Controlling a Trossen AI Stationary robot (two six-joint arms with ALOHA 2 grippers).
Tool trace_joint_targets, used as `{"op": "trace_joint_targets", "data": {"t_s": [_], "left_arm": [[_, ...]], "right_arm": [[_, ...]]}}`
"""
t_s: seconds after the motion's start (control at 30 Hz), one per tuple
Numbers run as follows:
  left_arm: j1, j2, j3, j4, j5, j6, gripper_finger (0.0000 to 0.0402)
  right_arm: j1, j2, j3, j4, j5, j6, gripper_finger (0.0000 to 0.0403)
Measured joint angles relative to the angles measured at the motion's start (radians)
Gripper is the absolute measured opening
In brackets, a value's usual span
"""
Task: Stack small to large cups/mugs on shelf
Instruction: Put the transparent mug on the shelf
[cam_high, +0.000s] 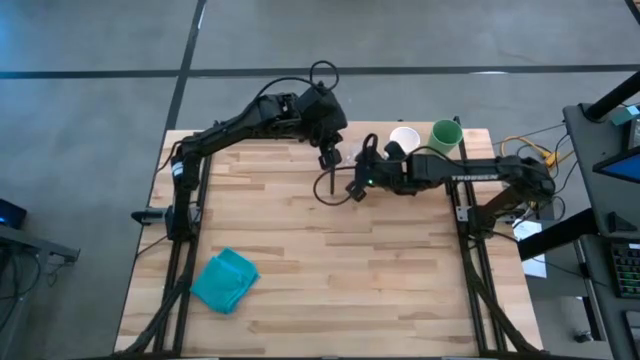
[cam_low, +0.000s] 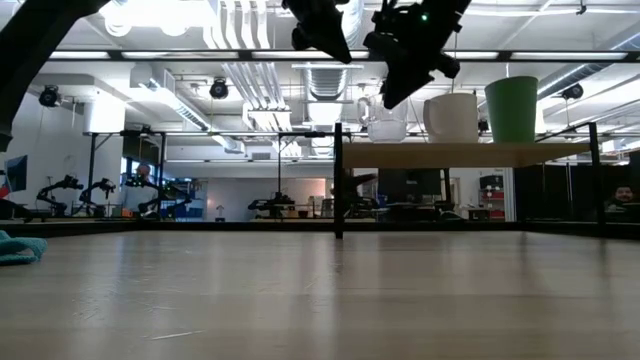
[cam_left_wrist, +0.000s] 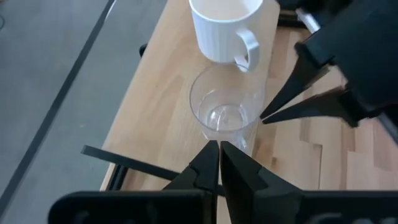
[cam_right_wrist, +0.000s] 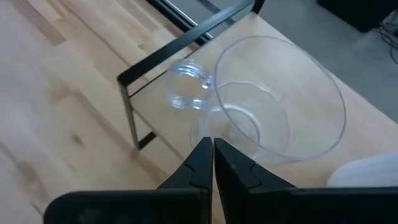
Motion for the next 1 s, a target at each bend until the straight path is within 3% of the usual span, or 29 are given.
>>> {"op": "trace_joint_targets", "data": {"t_s": [0.47,0.7,1.0], "left_arm": [[0.012,-0.001,0.0,0.007,0.0,0.008,0.0],[0.018,-0.001,0.0,0.007,0.0,0.008,0.0],[0.02,-0.001,0.0,0.007,0.0,-0.001,0.0]], "right_arm": [[-0.084,0.002,-0.001,0.015,-0.01,-0.045,0.0008],[-0.067,0.002,-0.001,0.062,-0.091,-0.053,0.0008],[-0.039,0.002,-0.001,0.092,-0.095,-0.06,0.0008]]}}
